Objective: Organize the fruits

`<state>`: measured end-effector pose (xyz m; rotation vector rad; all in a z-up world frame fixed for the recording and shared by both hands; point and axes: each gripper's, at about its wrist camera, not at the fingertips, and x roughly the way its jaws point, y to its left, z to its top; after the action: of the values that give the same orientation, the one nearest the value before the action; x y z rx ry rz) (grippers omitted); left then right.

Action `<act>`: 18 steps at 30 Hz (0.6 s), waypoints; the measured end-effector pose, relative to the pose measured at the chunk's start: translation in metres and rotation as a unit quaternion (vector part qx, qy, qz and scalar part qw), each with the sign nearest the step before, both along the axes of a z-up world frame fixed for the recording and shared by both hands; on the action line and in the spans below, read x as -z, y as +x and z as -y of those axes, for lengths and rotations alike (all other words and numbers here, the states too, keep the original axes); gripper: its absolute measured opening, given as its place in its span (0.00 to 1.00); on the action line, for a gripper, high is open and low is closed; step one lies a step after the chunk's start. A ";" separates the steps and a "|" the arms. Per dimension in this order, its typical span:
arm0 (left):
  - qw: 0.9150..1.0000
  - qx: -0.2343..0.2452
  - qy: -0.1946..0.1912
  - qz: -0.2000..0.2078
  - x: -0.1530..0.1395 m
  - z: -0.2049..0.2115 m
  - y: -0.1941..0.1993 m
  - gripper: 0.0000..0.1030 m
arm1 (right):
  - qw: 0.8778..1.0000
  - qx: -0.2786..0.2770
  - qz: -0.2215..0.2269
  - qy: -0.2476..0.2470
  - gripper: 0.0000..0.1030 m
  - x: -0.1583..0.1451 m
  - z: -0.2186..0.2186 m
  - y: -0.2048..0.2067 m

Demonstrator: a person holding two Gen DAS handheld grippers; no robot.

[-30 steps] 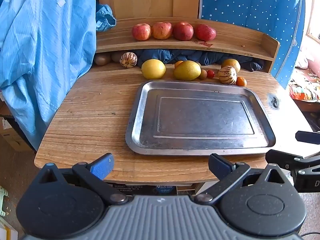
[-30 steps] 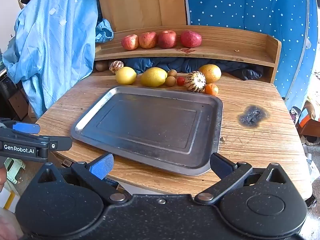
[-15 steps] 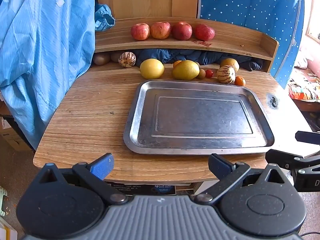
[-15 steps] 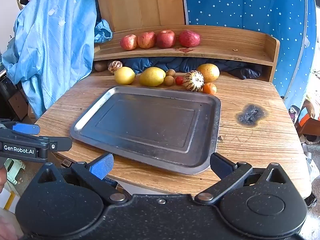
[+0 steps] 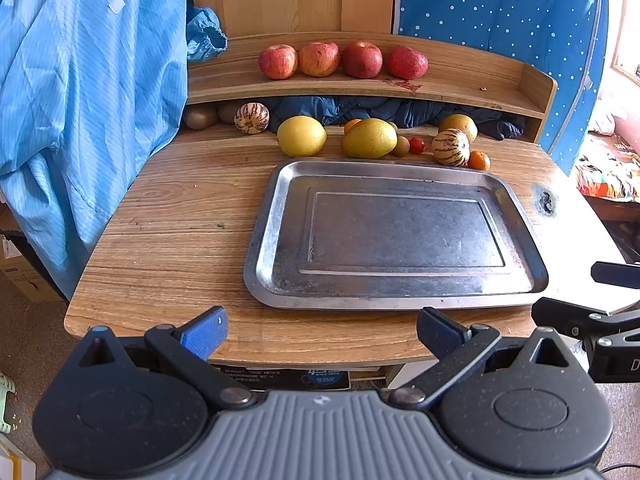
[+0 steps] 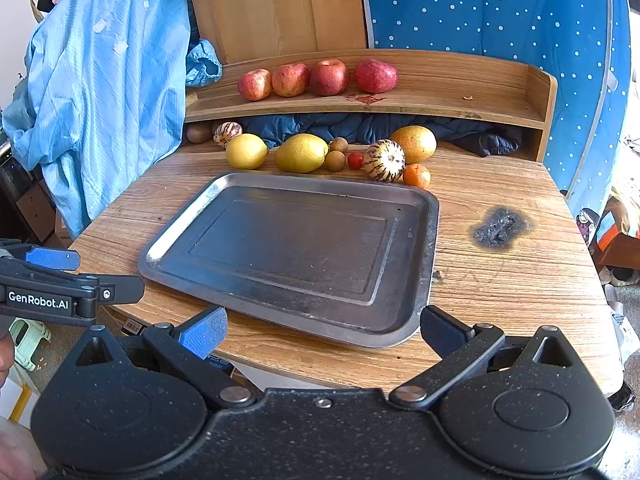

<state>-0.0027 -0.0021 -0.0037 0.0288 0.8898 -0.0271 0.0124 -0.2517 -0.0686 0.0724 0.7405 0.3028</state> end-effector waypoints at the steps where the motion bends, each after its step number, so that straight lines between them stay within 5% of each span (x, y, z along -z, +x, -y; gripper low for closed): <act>1: 1.000 0.000 0.000 0.000 0.000 0.000 0.001 0.99 | 1.000 0.000 0.000 0.000 0.99 0.000 0.000 0.000; 18: 1.000 0.000 0.001 -0.003 0.001 0.001 0.001 0.99 | 1.000 0.002 -0.003 0.002 0.99 0.001 0.002 0.002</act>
<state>-0.0015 -0.0030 -0.0048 0.0296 0.8952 -0.0264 0.0142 -0.2533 -0.0700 0.0786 0.7447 0.3011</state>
